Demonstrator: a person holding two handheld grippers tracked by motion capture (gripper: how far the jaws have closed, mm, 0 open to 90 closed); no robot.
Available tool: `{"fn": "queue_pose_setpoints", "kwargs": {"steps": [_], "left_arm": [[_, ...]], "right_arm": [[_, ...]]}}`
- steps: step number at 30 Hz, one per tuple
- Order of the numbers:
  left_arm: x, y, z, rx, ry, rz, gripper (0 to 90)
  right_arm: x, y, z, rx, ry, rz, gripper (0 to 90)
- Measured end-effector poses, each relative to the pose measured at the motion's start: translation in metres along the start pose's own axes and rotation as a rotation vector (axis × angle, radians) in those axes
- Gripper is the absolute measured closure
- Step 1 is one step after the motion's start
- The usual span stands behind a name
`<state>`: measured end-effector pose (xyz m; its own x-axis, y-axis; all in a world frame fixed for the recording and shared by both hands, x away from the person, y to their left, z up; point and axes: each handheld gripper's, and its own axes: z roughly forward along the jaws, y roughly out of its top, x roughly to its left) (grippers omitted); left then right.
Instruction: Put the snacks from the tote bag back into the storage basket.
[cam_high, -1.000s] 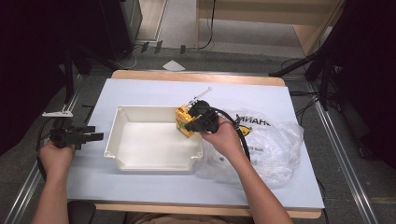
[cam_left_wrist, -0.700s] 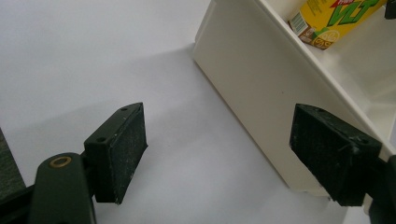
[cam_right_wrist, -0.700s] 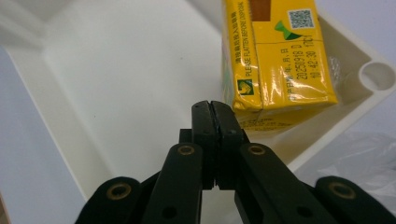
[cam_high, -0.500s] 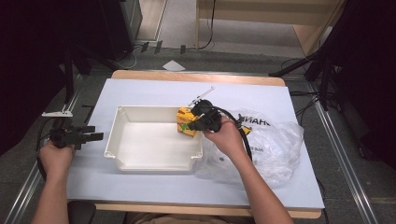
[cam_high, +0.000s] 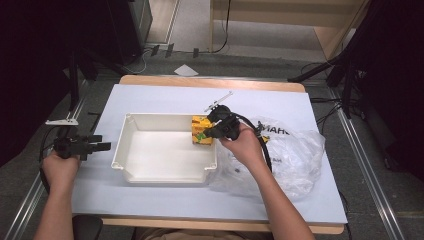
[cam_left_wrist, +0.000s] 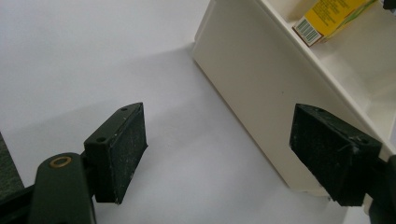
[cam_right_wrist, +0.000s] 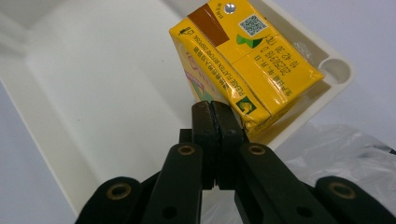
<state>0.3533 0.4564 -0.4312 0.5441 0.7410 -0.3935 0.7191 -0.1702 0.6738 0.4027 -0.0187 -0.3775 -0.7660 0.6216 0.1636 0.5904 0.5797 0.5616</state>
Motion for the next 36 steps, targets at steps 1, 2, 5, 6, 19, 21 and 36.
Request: {"fn": "queue_pose_setpoints", "kwargs": {"steps": [1, 2, 5, 6, 19, 21, 36], "left_arm": [[0.000, 0.000, 0.000, 0.000, -0.001, -0.003, 19.8], [0.000, 0.000, 0.000, 0.000, 0.000, -0.002, 19.8], [0.000, 0.000, 0.000, 0.001, -0.001, 0.000, 19.9], [0.000, 0.000, 0.000, 0.003, -0.002, 0.000, 19.8], [0.000, 0.000, 0.001, 0.003, -0.004, -0.001, 19.8], [0.001, 0.000, 0.001, 0.003, -0.003, 0.000, 19.8], [0.000, 0.000, 0.002, 0.006, -0.001, 0.001, 19.8]], "right_arm": [[0.000, 0.000, 0.000, 0.000, 0.002, 0.001, 90.0], [-0.001, 0.000, 0.000, -0.001, 0.000, 0.000, 90.0], [-0.002, -0.001, -0.001, -0.002, -0.007, -0.004, 90.0], [-0.003, -0.001, -0.001, -0.003, -0.005, -0.007, 90.0], [-0.002, 0.000, -0.006, -0.010, 0.034, -0.011, 82.2], [-0.002, 0.002, -0.009, -0.009, 0.050, -0.009, 78.7], [-0.002, 0.005, -0.036, -0.091, 0.078, -0.022, 42.9]]}}
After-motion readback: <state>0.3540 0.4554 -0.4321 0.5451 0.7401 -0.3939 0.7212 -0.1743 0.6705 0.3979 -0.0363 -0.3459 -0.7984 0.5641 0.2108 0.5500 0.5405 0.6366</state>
